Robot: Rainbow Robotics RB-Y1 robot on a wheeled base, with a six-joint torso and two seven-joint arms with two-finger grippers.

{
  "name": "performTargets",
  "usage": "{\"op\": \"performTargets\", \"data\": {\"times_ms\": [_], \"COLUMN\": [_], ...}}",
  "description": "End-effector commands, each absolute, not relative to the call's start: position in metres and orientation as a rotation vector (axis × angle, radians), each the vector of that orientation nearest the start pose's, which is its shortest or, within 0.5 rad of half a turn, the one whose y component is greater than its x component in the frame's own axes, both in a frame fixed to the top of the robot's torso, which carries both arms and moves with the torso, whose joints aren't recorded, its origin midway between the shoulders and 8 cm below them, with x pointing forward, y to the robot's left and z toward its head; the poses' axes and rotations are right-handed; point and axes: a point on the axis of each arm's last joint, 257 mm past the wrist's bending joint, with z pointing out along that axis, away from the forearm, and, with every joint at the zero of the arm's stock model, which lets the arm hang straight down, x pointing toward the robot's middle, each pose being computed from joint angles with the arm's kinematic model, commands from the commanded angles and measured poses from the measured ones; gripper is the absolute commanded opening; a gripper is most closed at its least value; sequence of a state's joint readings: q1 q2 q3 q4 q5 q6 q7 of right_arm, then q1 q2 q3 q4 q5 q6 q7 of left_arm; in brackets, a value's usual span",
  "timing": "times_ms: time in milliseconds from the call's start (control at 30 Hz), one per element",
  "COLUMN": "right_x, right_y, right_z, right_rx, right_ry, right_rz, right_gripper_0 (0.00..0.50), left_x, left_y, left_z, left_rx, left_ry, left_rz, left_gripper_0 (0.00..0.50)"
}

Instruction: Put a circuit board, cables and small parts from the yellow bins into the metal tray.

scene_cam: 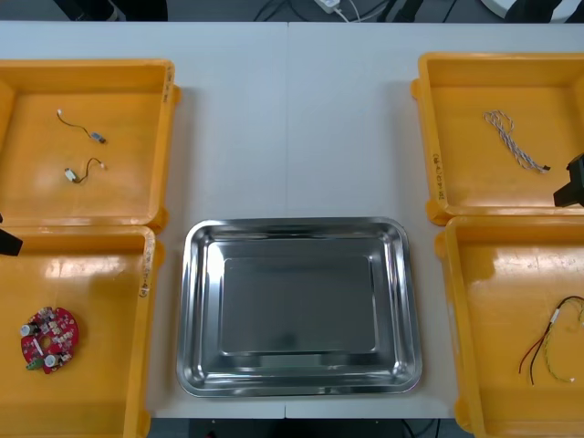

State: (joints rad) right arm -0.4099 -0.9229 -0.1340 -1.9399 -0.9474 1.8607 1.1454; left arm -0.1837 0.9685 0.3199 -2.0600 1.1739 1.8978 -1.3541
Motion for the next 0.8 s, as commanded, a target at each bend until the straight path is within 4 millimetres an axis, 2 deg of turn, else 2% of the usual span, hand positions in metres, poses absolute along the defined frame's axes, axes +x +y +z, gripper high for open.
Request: {"op": "performTargets", "data": {"times_ms": [33, 133, 233, 400, 633, 800], "right_x": [0.419, 0.415, 0.41, 0.4, 0.384, 0.371], "right_y": [-0.378, -0.381, -0.391, -0.405, -0.416, -0.419], "right_z": [-0.131, -0.137, -0.144, -0.154, -0.167, -0.177], "right_rx": [0.05, 0.062, 0.096, 0.155, 0.261, 0.436], "right_ry": [2.712, 2.727, 2.73, 2.737, 2.739, 2.717], "right_rz": [-0.013, -0.024, -0.072, -0.117, -0.058, 0.004], "right_gripper_0": [0.5, 0.5, 0.5, 0.5, 0.5, 0.5], "left_x": [0.348, 0.344, 0.338, 0.332, 0.32, 0.308], "left_y": [0.386, 0.388, 0.39, 0.393, 0.403, 0.411], "left_z": [-0.139, -0.142, -0.148, -0.154, -0.166, -0.175], "left_rx": [0.47, 0.559, 0.719, 0.88, 1.085, 1.185], "left_ry": [2.758, 2.747, 2.724, 2.695, 2.656, 2.642], "left_rz": [-0.063, -0.056, -0.037, -0.018, 0.02, 0.029], "left_gripper_0": [0.5, 0.5, 0.5, 0.5, 0.5, 0.5]}}
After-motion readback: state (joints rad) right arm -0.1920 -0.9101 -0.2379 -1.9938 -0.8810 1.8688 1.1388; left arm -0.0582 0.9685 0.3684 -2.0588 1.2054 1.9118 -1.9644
